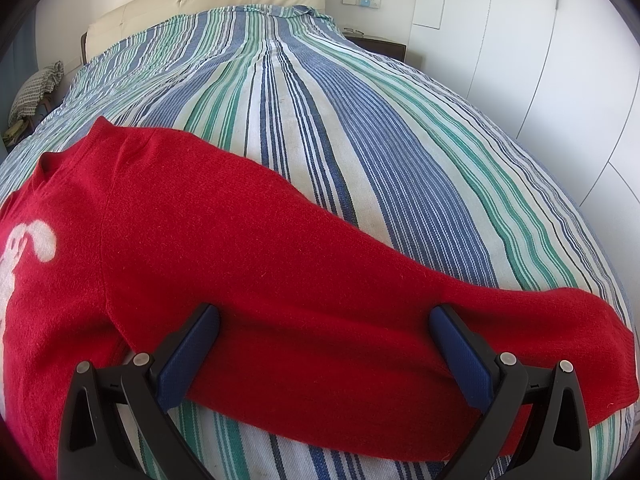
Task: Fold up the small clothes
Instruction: 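Lift both grippers off and grasp the other sleeve cuff with the right gripper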
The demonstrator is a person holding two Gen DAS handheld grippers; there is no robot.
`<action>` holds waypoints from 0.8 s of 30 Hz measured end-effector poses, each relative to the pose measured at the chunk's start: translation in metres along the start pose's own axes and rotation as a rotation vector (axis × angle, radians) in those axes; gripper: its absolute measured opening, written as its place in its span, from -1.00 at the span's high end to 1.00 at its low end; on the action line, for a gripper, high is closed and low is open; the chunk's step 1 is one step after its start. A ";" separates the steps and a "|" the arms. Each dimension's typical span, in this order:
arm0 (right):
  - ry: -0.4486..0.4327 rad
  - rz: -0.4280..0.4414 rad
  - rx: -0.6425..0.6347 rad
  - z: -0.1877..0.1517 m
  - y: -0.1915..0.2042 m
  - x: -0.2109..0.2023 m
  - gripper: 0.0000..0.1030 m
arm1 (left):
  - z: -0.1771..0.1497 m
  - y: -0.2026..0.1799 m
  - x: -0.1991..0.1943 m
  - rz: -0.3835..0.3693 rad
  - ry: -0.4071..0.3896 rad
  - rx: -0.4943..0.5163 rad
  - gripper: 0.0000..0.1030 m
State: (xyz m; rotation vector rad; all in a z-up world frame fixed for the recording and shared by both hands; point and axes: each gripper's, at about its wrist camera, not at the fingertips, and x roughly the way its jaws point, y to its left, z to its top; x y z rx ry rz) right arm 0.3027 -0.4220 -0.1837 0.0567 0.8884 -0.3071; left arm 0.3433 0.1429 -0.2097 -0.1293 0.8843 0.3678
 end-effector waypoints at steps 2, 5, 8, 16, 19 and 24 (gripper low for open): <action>-0.001 -0.001 -0.001 0.000 0.000 0.000 -1.00 | 0.000 0.000 0.000 0.000 0.000 0.000 -0.99; 0.001 0.014 0.005 0.000 -0.001 0.000 -1.00 | 0.000 0.000 0.000 0.000 0.000 0.000 -0.99; 0.026 0.050 0.007 0.001 -0.004 -0.002 -1.00 | 0.000 0.000 0.000 0.000 0.005 -0.001 -0.99; 0.120 0.396 0.021 -0.010 -0.049 -0.069 -0.99 | -0.007 0.013 -0.037 -0.092 0.093 0.064 -0.98; -0.004 0.495 0.217 -0.026 -0.120 -0.127 -0.99 | -0.027 0.027 -0.093 -0.185 0.033 0.037 -0.98; -0.068 0.578 0.810 -0.096 -0.267 -0.145 -0.99 | -0.073 0.036 -0.181 -0.325 -0.071 -0.011 -0.99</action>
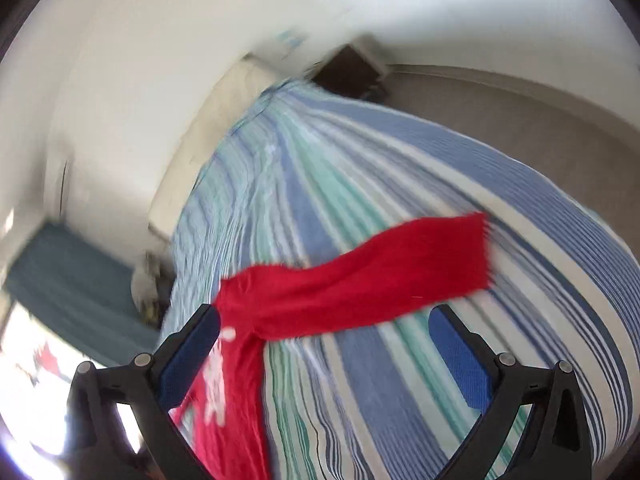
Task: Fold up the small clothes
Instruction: 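Lift both grippers off and grasp the other sleeve cuff with the right gripper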
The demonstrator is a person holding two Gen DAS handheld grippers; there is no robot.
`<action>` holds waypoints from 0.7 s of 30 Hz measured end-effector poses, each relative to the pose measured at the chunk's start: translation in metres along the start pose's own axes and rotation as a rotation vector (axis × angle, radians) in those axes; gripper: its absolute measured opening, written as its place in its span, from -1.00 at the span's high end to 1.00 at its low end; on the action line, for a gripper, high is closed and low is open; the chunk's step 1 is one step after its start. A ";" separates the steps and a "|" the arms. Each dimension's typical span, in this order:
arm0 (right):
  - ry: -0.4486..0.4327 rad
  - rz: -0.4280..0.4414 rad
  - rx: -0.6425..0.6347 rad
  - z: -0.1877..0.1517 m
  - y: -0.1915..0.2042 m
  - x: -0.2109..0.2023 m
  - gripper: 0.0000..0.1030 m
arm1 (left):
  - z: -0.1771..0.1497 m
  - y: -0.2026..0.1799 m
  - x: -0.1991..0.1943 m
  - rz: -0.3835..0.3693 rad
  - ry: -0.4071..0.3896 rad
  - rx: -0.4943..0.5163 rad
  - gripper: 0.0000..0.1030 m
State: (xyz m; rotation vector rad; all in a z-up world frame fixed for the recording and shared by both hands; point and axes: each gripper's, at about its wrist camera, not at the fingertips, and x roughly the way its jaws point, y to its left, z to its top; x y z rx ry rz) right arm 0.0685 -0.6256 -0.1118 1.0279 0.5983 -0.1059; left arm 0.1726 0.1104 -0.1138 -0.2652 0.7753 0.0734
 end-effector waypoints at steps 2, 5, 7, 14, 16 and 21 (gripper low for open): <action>-0.040 0.000 0.238 0.000 -0.052 -0.012 -0.97 | -0.016 -0.007 -0.021 -0.049 -0.009 -0.030 -0.99; -0.055 0.085 0.416 -0.006 -0.087 -0.006 -0.75 | -0.034 -0.016 -0.039 -0.097 -0.004 -0.050 -0.99; -0.046 0.137 0.419 -0.005 -0.081 0.007 -0.66 | -0.042 -0.019 -0.045 -0.100 0.010 -0.047 -0.99; -0.062 -0.047 0.422 0.016 -0.069 0.061 0.51 | -0.063 -0.002 -0.040 -0.033 0.039 -0.060 -0.99; -0.028 -0.094 0.391 0.021 -0.062 0.071 0.90 | -0.069 0.008 -0.039 -0.010 0.052 -0.065 -0.99; -0.050 -0.075 0.048 0.044 0.059 0.069 0.90 | -0.085 0.031 -0.043 -0.004 0.033 -0.101 -0.99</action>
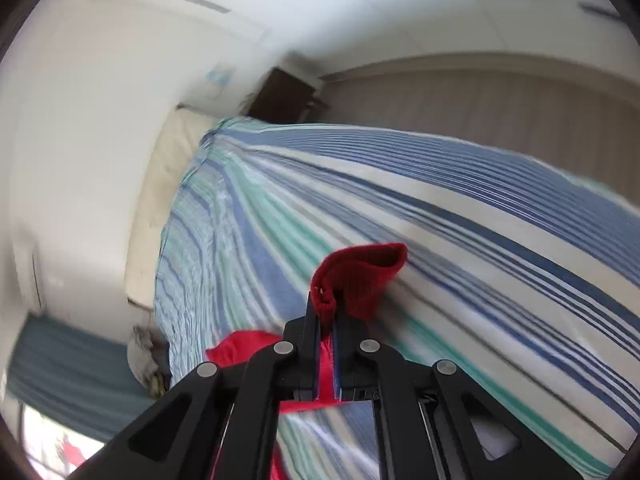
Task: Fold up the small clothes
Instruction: 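Lift both grippers off and grasp the other sleeve cuff with the right gripper, then lay the held sleeve across the sweater body with the right gripper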
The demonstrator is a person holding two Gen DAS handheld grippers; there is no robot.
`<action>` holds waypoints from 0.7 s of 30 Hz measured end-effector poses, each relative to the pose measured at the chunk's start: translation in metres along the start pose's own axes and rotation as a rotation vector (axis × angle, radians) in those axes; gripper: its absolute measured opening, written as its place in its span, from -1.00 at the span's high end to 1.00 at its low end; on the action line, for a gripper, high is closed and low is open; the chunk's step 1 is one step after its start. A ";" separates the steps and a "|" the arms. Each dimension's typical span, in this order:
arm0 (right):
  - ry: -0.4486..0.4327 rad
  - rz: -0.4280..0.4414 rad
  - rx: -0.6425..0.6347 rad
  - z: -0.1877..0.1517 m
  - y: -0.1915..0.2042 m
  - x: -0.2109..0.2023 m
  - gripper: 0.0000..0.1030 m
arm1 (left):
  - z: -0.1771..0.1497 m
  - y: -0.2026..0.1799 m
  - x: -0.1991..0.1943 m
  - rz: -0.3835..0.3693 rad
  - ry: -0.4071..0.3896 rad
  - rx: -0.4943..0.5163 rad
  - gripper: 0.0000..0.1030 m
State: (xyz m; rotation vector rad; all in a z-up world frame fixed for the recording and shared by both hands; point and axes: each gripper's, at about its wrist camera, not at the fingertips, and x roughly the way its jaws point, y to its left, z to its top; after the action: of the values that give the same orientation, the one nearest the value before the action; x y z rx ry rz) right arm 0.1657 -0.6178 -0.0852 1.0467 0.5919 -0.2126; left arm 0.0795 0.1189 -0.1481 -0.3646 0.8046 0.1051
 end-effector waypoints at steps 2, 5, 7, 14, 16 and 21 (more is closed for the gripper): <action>0.030 0.075 -0.182 -0.008 0.079 0.003 0.90 | 0.000 0.001 0.008 -0.010 0.021 -0.014 -0.99; 0.130 0.207 -0.408 -0.047 0.195 0.019 0.91 | 0.001 -0.002 0.018 -0.020 0.025 0.001 -0.99; 0.206 0.257 -0.536 -0.087 0.256 0.037 0.91 | 0.002 -0.005 0.022 -0.028 0.026 0.010 -0.98; 0.572 0.340 -0.671 -0.239 0.327 0.141 0.11 | 0.000 0.001 0.026 -0.033 0.043 0.000 -0.98; 0.652 0.372 -0.636 -0.259 0.317 0.154 -0.09 | 0.000 0.008 0.027 -0.030 0.050 -0.022 -0.98; 0.655 0.424 -0.547 -0.228 0.292 0.160 -0.11 | 0.001 0.027 0.031 -0.034 0.065 -0.113 -0.98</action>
State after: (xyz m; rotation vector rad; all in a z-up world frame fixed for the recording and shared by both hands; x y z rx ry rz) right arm 0.3434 -0.2586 -0.0376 0.6656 0.9286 0.6600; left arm 0.0952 0.1430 -0.1776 -0.4905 0.8580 0.1077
